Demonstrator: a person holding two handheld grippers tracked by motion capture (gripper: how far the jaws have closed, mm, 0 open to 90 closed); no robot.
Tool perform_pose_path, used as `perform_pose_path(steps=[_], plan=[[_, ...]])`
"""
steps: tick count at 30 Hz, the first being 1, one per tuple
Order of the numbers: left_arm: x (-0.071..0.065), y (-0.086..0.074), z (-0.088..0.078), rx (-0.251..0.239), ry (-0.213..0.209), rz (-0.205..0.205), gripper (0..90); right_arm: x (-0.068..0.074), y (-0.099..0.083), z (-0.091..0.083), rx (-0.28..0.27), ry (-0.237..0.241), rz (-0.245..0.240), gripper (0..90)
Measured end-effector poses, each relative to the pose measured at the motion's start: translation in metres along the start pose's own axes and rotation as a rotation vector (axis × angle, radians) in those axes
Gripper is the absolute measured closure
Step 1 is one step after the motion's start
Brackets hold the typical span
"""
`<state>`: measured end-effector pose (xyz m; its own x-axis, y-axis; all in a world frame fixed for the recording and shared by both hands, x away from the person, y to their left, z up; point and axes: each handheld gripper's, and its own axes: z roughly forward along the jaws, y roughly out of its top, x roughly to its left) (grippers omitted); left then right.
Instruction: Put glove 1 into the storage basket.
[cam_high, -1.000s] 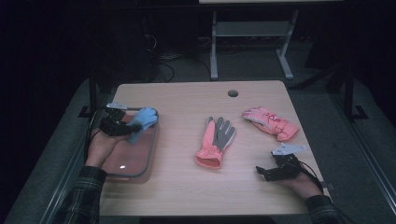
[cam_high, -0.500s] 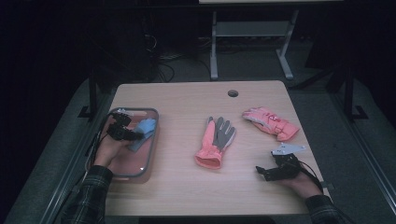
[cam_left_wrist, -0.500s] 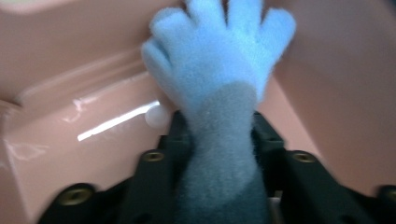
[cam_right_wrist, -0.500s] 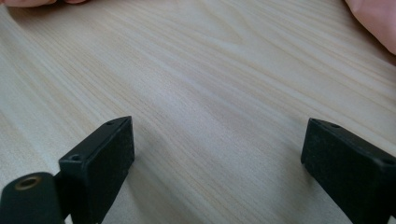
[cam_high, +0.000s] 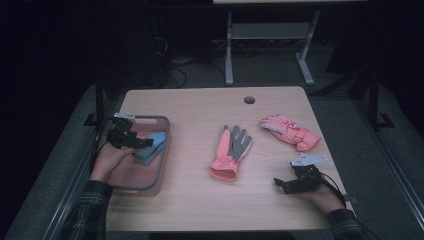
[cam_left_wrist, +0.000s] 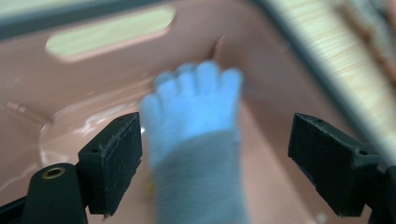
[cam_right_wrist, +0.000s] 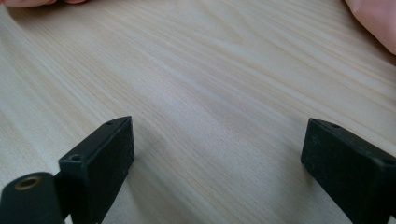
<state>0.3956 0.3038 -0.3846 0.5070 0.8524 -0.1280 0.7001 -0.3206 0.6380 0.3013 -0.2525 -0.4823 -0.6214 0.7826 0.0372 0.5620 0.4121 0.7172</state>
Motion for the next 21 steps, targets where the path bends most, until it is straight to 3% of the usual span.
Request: perform_pose_path(steps=[6, 16, 21], plan=[[-0.032, 0.008, -0.011, -0.050, -0.040, 0.055, 17.2, 0.000, 0.000, 0.000, 0.002, -0.002, 0.004, 8.8], [-0.093, 0.014, -0.006, -0.075, -0.133, 0.126, 17.3, 0.001, 0.000, 0.000, 0.003, -0.001, 0.008, 8.9], [-0.121, 0.013, -0.001, -0.078, -0.160, 0.169, 17.4, 0.001, 0.000, 0.000, 0.001, -0.002, 0.006, 9.1]])
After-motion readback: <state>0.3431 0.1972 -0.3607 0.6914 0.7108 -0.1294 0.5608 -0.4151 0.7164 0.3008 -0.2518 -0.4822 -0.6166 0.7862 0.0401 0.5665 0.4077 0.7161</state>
